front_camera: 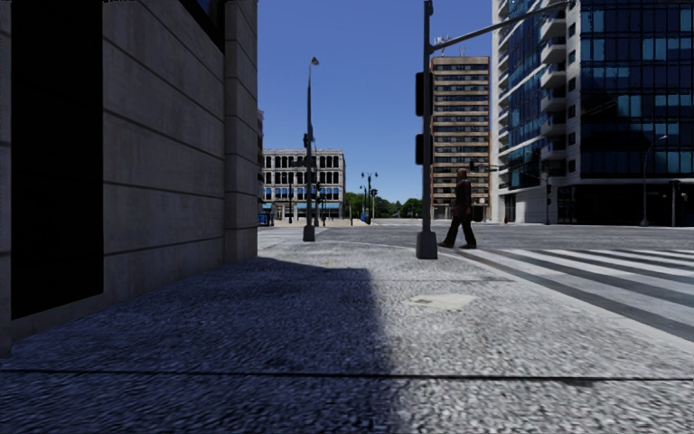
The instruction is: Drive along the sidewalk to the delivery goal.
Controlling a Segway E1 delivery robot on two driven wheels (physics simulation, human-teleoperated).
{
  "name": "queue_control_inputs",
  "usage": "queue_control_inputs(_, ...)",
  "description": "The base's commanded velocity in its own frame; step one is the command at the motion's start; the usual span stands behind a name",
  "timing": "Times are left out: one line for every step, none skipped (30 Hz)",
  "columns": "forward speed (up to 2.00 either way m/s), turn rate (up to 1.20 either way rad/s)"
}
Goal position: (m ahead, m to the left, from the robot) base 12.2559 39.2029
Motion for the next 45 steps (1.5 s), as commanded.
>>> queue_control_inputs(2.0, 0.0)
queue_control_inputs(2.0, 0.0)
queue_control_inputs(2.0, 0.0)
queue_control_inputs(2.0, 0.0)
queue_control_inputs(2.0, 0.0)
queue_control_inputs(2.0, 0.0)
queue_control_inputs(2.0, 0.0)
queue_control_inputs(2.0, 0.0)
queue_control_inputs(2.0, 0.0)
queue_control_inputs(2.0, 0.0)
queue_control_inputs(2.0, 0.0)
queue_control_inputs(2.0, 0.0)
queue_control_inputs(2.0, 0.0)
queue_control_inputs(2.0, 0.0)
queue_control_inputs(2.0, 0.0)
queue_control_inputs(2.0, 0.0)
queue_control_inputs(2.0, 0.0)
queue_control_inputs(2.0, 0.0)
queue_control_inputs(2.0, 0.0)
queue_control_inputs(2.0, 0.0)
queue_control_inputs(2.0, 0.0)
queue_control_inputs(2.0, 0.0)
queue_control_inputs(2.0, 0.0)
queue_control_inputs(2.0, 0.0)
queue_control_inputs(2.0, 0.0)
queue_control_inputs(2.0, 0.0)
queue_control_inputs(2.0, 0.0)
queue_control_inputs(2.0, 0.0)
queue_control_inputs(2.0, 0.0)
queue_control_inputs(2.0, 0.0)
queue_control_inputs(2.0, 0.0)
queue_control_inputs(2.0, 0.0)
queue_control_inputs(2.0, 0.0)
queue_control_inputs(2.0, 0.0)
queue_control_inputs(2.0, 0.0)
queue_control_inputs(2.0, 0.0)
queue_control_inputs(2.0, 0.0)
queue_control_inputs(2.0, 0.0)
queue_control_inputs(2.0, 0.0)
queue_control_inputs(2.0, 0.0)
queue_control_inputs(2.0, 0.0)
queue_control_inputs(2.0, 0.0)
queue_control_inputs(2.0, 0.0)
queue_control_inputs(2.0, 0.0)
queue_control_inputs(2.0, 0.0)
